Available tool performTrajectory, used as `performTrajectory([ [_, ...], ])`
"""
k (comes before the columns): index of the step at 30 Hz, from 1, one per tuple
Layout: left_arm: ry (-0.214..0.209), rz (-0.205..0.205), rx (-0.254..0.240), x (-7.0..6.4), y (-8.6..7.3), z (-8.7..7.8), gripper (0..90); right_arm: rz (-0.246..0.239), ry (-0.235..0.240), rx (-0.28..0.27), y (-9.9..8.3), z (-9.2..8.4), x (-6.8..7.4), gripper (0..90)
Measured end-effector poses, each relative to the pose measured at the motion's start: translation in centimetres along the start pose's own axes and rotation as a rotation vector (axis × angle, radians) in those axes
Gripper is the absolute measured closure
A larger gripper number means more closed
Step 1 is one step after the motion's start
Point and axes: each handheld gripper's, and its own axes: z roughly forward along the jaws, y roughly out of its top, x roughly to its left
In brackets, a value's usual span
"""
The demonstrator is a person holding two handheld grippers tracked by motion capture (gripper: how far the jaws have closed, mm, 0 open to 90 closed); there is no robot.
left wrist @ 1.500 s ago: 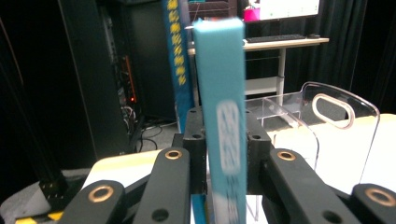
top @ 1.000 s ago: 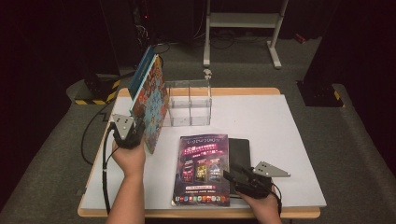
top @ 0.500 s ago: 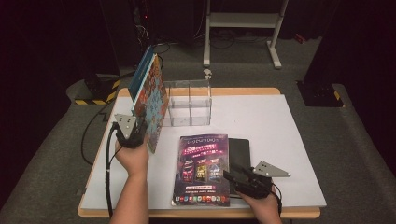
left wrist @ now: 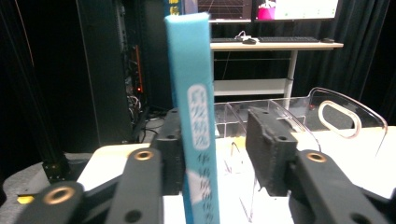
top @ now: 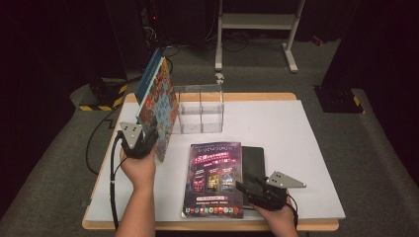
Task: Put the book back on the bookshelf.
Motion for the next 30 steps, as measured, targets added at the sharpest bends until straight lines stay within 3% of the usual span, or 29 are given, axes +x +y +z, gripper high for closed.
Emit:
performTrajectory([
  [4,-0.059,-0.040,0.027,0.7,-0.8,-0.8,50.4,-0.009,-0.010,-0.002,0.0,-0.1,0.0,47.6],
  [8,-0.086,-0.015,0.055,0.7,-2.2,-1.7,42.9,-0.019,-0.023,-0.003,0.1,-0.1,-0.2,46.9],
  [12,-0.147,-0.050,0.107,1.1,-4.0,-2.4,39.8,-0.041,-0.046,0.004,0.1,-0.2,-0.4,46.1],
  [19,-0.236,-0.069,0.216,1.3,-7.2,-3.3,36.4,-0.064,-0.089,0.025,0.0,-0.2,-0.9,44.0],
  [25,-0.321,-0.099,0.311,0.8,-9.7,-3.6,34.1,-0.078,-0.127,0.050,-0.1,-0.1,-1.4,43.7],
  [30,-0.431,-0.173,0.418,-0.1,-11.1,-3.1,32.5,-0.080,-0.152,0.065,-0.2,-0.1,-2.0,43.1],
])
